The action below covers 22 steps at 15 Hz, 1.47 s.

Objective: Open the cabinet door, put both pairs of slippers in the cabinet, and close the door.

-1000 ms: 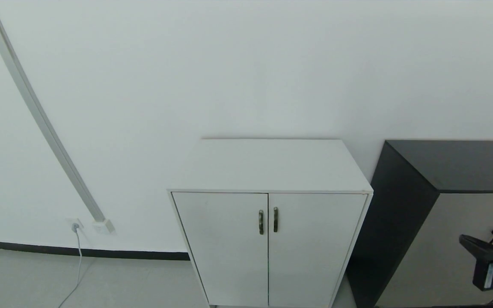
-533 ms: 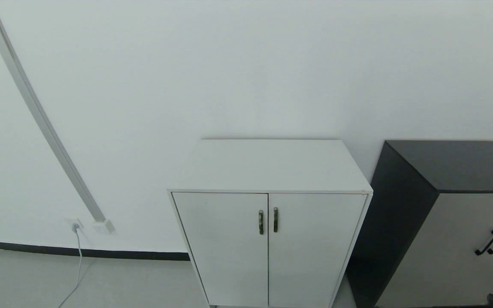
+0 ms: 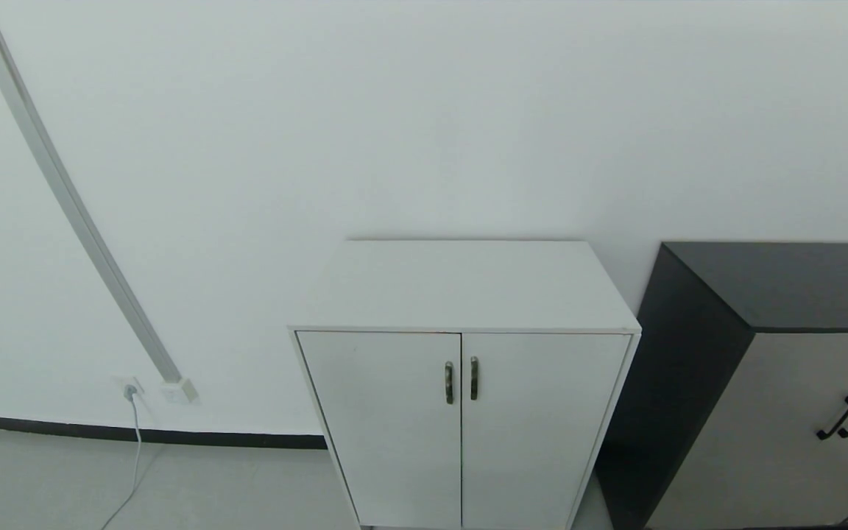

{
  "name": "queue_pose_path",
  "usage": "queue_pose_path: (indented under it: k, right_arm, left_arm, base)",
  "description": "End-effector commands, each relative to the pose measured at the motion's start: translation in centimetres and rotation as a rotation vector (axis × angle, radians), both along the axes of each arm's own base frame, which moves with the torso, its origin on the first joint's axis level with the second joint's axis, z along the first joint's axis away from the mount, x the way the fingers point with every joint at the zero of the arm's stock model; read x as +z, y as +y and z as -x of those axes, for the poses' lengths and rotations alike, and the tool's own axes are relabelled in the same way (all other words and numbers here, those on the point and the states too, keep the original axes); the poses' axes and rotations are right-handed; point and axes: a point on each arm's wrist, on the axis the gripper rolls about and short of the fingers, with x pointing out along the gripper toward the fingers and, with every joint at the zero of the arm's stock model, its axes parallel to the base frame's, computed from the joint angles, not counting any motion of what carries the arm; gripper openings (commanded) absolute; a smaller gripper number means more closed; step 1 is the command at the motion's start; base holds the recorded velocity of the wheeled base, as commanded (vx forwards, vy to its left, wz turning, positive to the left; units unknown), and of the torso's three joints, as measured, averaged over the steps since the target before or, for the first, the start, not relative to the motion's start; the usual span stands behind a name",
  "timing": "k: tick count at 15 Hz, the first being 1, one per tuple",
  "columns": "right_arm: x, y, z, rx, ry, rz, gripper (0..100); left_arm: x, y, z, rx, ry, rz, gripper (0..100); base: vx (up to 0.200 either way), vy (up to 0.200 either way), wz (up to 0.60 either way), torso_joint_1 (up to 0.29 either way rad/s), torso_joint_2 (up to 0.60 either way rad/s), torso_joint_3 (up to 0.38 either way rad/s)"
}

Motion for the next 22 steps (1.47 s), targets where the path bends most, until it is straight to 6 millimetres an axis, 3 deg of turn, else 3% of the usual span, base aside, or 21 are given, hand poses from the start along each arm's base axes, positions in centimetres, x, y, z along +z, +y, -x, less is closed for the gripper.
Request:
queue_pose_path:
  k: [1,22]
  right_arm:
    - [-0.3,-0.1,0.7,0.012,-0.019,-0.004,0]
    - [-0.7,-0.5,3.8,-0.122,-0.365,-0.003,0]
  left_arm:
    - [0.0,0.0,0.0,0.000,0.000,0.000,0]
    - [0.0,0.0,0.0,0.000,0.000,0.000,0]
  base:
    - [0.000,0.000,0.00,0.000,0.00,0.000]
    - [0.000,0.000,0.00,0.000,0.00,0.000]
